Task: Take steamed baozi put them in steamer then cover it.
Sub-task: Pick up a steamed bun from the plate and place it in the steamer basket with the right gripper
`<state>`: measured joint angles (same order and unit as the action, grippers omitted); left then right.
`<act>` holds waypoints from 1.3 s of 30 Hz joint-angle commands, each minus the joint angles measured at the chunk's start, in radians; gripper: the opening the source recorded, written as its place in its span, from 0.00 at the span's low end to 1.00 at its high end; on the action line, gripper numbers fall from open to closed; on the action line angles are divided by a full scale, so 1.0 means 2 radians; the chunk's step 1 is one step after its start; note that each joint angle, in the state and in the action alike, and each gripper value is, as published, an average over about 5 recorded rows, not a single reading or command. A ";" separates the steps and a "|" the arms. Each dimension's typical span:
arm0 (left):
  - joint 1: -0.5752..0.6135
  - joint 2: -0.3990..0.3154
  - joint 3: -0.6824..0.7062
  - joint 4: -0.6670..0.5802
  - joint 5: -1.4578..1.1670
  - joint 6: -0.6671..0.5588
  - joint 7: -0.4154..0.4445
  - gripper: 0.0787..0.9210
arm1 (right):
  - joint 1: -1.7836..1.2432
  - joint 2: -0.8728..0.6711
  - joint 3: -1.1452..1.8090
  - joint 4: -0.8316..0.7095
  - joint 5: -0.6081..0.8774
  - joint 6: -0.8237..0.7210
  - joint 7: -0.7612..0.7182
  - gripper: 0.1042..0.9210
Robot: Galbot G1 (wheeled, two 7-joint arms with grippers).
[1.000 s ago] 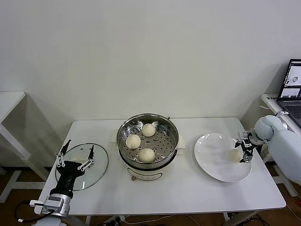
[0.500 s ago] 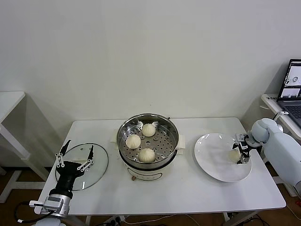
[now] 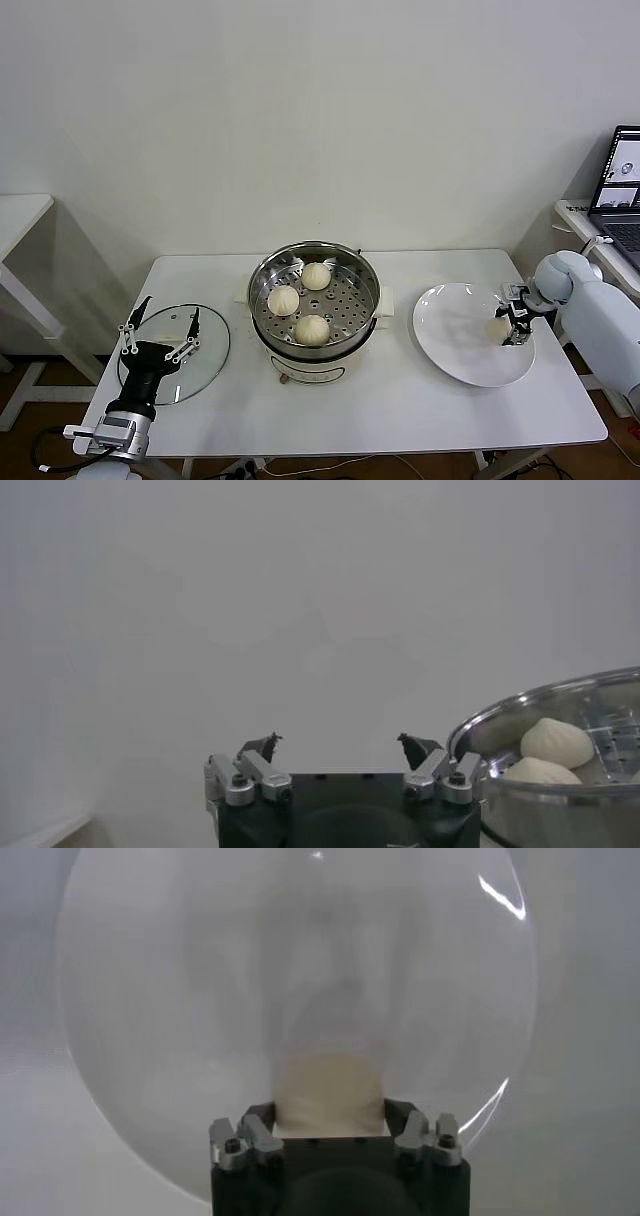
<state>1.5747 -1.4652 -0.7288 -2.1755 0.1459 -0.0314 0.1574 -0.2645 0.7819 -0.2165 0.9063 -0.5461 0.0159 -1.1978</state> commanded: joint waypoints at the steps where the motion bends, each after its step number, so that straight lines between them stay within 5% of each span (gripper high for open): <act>1: 0.000 -0.001 0.002 -0.002 0.001 0.001 0.000 0.88 | 0.008 -0.023 -0.017 0.031 0.038 -0.014 -0.009 0.72; 19: -0.003 0.003 0.005 -0.009 -0.001 0.002 0.000 0.88 | 0.433 -0.172 -0.481 0.299 0.434 -0.173 -0.009 0.72; 30: -0.004 0.010 0.000 -0.013 -0.013 0.000 0.004 0.88 | 0.627 -0.083 -0.646 0.390 0.567 -0.262 0.036 0.72; 39: -0.003 0.009 -0.007 -0.016 -0.018 -0.001 0.005 0.88 | 0.623 0.062 -0.641 0.349 0.615 -0.292 0.070 0.73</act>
<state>1.5689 -1.4469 -0.7375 -2.2057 0.1152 -0.0331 0.1671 0.8298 0.6768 -1.3568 1.5803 0.5055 -0.4713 -1.1170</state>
